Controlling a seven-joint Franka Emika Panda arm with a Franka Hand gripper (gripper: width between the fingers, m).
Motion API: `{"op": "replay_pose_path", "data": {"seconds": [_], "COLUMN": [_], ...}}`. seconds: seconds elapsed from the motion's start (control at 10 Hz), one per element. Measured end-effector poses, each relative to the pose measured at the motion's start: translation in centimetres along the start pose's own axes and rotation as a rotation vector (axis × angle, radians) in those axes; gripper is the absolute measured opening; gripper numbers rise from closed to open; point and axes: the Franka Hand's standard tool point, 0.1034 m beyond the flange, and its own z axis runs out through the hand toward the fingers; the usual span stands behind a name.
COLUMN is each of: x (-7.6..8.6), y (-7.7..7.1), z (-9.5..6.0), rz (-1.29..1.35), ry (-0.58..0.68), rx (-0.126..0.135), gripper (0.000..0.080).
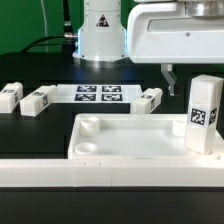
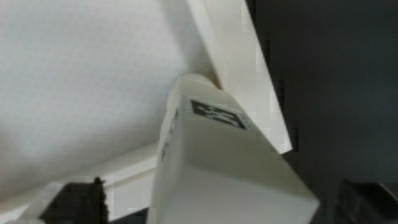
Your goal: Assemble desk
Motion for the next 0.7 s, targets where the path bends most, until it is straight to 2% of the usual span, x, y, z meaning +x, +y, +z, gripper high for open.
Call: {"op": "replay_pose_path", "data": {"seconds": [0.7], "x": [0.12], "y": [0.11], "z": [-0.07], "rz": [-0.631], "ry": [0.001], "rx": [-0.016], "gripper": [0.0649]}}
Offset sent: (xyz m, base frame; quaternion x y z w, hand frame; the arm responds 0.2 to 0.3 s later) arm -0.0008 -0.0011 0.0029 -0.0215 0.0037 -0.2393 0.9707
